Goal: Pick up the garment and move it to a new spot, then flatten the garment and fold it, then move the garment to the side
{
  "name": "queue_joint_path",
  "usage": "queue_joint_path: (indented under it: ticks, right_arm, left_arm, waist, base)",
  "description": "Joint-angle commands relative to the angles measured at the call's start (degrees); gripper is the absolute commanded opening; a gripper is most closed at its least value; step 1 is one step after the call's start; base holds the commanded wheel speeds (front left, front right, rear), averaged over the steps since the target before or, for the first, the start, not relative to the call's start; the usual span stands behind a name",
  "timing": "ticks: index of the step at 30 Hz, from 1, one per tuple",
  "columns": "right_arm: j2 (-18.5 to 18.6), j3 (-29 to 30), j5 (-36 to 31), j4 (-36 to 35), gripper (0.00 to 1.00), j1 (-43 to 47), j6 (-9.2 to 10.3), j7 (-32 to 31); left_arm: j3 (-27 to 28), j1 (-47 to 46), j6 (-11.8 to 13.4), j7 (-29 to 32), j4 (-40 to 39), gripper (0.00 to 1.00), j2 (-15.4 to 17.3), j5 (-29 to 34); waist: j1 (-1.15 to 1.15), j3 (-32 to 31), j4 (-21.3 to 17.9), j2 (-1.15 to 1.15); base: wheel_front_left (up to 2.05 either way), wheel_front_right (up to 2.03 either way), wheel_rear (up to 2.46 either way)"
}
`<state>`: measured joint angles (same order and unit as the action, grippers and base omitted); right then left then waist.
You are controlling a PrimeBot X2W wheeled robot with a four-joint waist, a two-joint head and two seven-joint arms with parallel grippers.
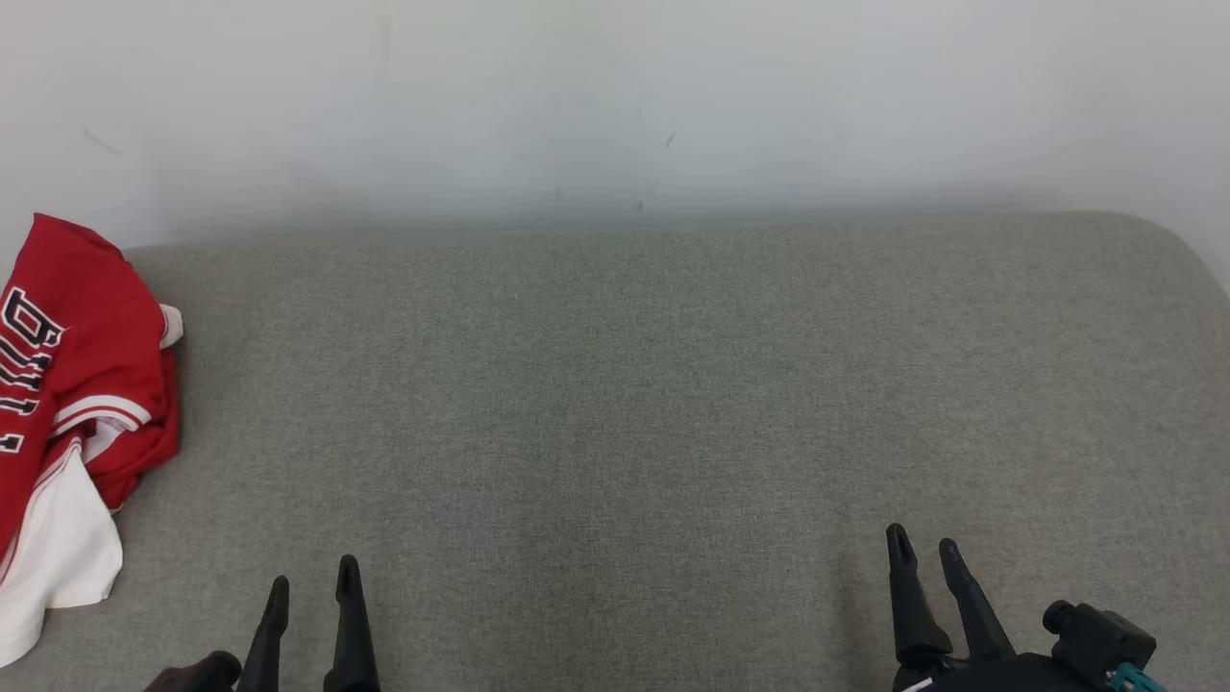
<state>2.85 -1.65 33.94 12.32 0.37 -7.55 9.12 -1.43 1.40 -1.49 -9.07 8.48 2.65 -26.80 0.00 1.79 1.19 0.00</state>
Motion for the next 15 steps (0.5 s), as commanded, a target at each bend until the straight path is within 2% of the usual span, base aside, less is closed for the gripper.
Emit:
queue_joint_path:
  ticks: [1, 15]
  right_arm:
    - [0.04, -0.29, -2.03, -0.54, 1.0, 0.31, 0.07, 0.7]
    - [0.04, -1.19, -8.87, -0.46, 1.0, 0.67, 0.09, 2.38]
  left_arm:
    - [-0.2, 0.53, 0.15, -0.68, -0.66, 1.0, 0.28, 2.2]
    - [-0.89, 1.23, 0.77, -2.43, -0.78, 1.0, 0.3, 9.25]
  waist:
    - [0.0, 0.12, 0.12, 0.0]
    - [0.0, 0.39, 0.4, 0.0]
  base:
    - [0.0, 0.0, 0.0]
    - [0.0, 0.0, 0.0]
